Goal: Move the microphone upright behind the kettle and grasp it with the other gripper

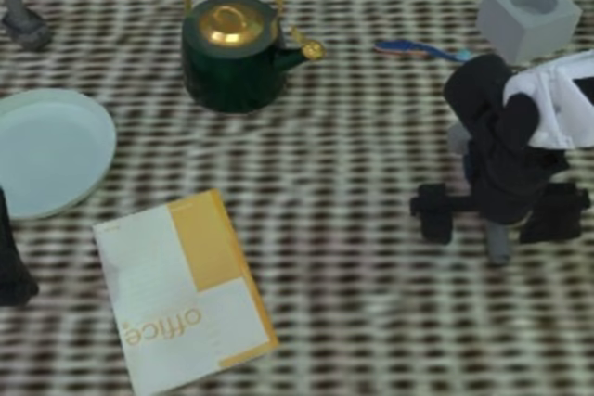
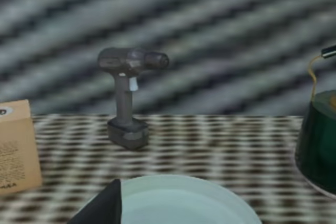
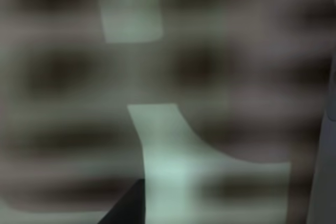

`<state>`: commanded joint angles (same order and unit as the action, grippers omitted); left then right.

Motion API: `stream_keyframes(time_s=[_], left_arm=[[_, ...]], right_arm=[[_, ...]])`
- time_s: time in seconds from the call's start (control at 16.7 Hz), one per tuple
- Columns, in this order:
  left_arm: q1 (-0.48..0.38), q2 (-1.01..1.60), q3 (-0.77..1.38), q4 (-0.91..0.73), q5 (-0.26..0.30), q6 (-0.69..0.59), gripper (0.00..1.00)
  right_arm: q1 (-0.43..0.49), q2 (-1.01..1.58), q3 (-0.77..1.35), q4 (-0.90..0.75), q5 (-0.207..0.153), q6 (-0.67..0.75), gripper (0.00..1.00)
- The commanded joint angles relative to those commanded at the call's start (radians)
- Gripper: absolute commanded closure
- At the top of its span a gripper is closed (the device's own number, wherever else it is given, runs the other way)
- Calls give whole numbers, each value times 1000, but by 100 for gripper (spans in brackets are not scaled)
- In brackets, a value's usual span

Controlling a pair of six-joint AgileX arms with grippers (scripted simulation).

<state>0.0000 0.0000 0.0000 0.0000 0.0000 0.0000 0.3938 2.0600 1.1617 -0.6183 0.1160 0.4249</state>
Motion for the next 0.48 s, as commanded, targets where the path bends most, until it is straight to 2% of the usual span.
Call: stream_keyframes(time_s=[0.48], left_arm=[[0, 0, 0, 0, 0, 0, 0]], right_arm=[[0, 0, 0, 0, 0, 0, 83]])
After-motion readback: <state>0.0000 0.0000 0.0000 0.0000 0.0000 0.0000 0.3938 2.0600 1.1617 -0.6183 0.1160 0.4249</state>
